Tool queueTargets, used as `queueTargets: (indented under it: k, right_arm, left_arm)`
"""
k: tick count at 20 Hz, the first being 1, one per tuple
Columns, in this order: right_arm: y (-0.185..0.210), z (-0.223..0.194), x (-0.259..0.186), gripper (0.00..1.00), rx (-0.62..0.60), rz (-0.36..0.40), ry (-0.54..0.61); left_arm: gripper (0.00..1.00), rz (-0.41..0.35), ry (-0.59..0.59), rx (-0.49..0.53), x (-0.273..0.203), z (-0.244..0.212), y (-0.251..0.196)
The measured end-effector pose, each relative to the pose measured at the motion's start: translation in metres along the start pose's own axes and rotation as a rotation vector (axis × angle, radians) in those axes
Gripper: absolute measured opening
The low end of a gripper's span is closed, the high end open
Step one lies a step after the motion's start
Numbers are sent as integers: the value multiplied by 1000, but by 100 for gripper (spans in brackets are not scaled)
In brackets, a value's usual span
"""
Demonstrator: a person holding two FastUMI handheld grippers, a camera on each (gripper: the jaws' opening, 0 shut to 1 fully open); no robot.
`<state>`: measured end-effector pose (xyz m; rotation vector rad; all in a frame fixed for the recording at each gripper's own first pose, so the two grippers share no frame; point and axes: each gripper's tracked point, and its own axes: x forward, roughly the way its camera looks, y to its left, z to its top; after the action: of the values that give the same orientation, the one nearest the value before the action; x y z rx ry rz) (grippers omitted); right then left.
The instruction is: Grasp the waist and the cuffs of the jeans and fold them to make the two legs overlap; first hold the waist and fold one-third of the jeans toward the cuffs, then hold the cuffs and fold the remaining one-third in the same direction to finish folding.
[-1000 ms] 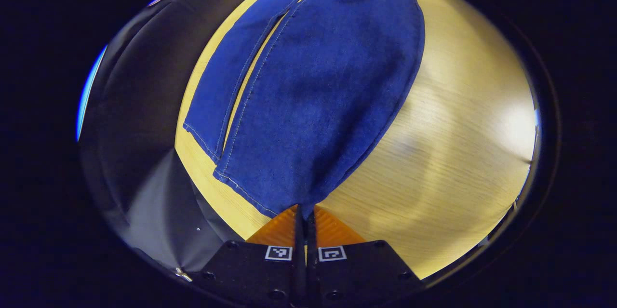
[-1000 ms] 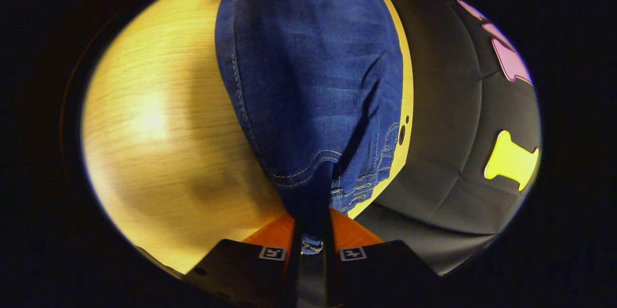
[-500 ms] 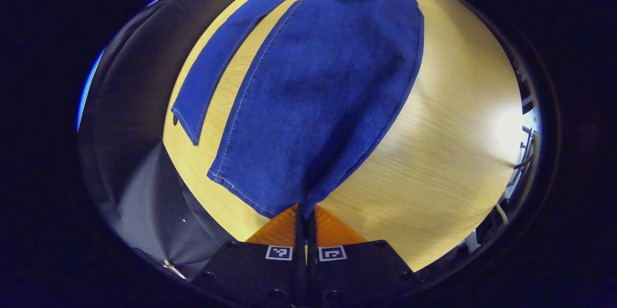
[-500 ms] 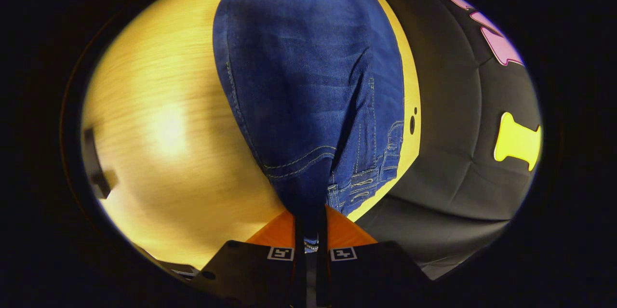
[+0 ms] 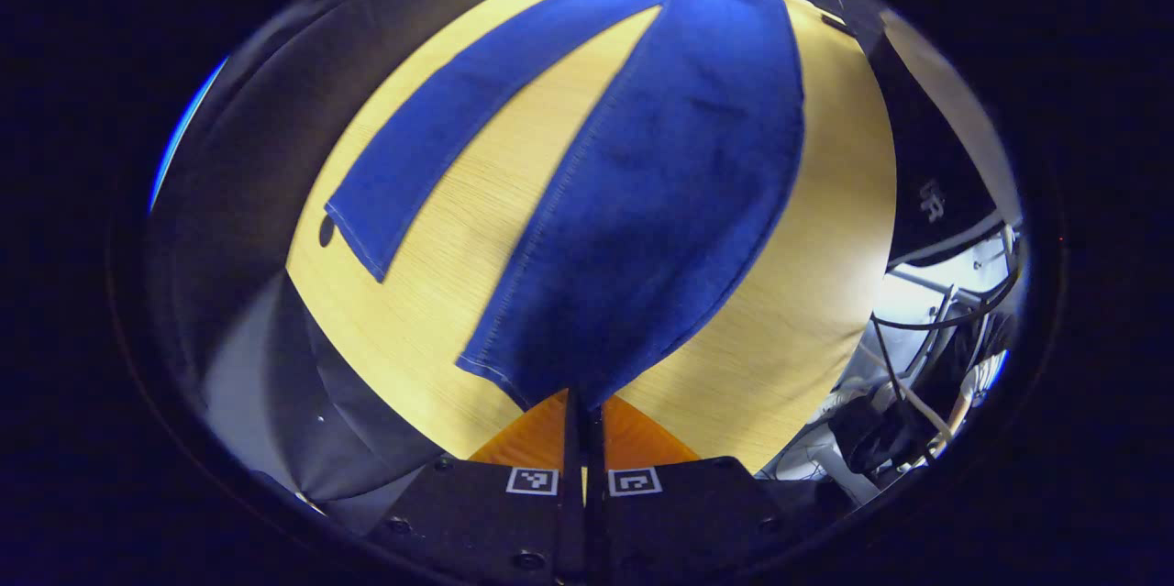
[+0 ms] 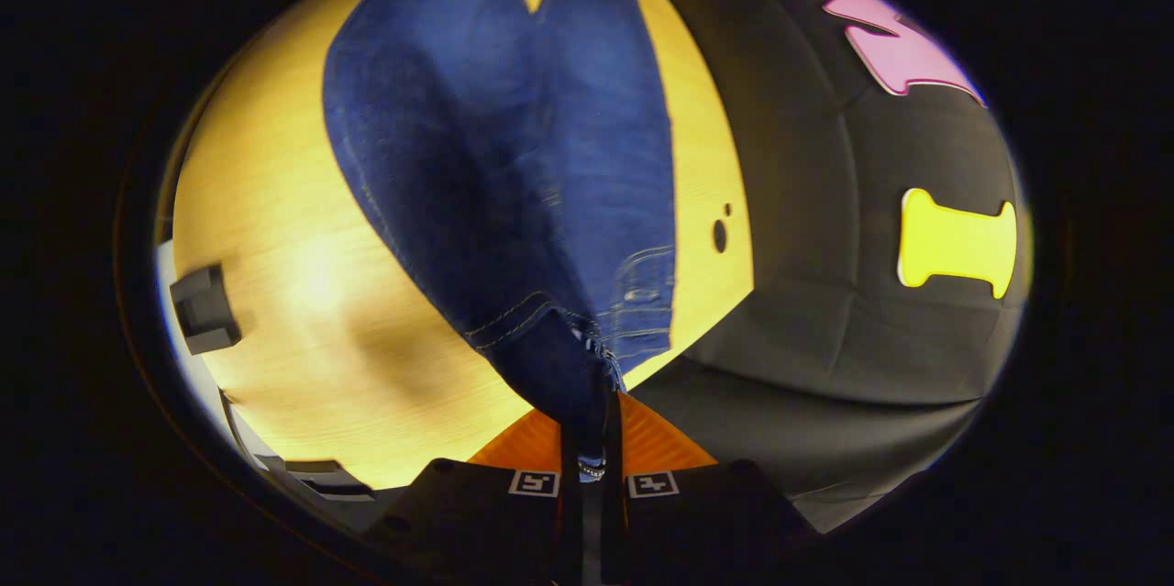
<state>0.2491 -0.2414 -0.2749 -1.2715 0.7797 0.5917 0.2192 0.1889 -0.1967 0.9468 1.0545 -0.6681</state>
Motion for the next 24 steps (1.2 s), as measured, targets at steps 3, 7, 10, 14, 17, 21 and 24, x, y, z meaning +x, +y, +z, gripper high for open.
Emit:
queueTargets:
  k: [3,7,10,14,17,21,24]
  right_arm:
    - [-57,23,9,12,166,-31,-30]
    - [-118,39,48,12,402,-29,-15]
    - [-140,38,84,12,572,-35,47]
    - [-155,46,105,12,951,18,126]
    - [-177,53,94,12,1143,10,132]
    - [-193,59,85,28,1316,-45,124]
    - [-196,58,68,75,1334,-83,84]
  left_arm:
    - [5,-8,-57,-131,-11,46,51]
    - [6,71,-82,-312,11,93,140]
    - [6,160,-100,-459,40,121,193]
    - [6,182,-118,-613,84,151,237]
    - [6,233,-167,-709,107,163,265]
    - [9,288,-226,-807,116,180,287]
    - [48,288,-296,-838,95,191,279]
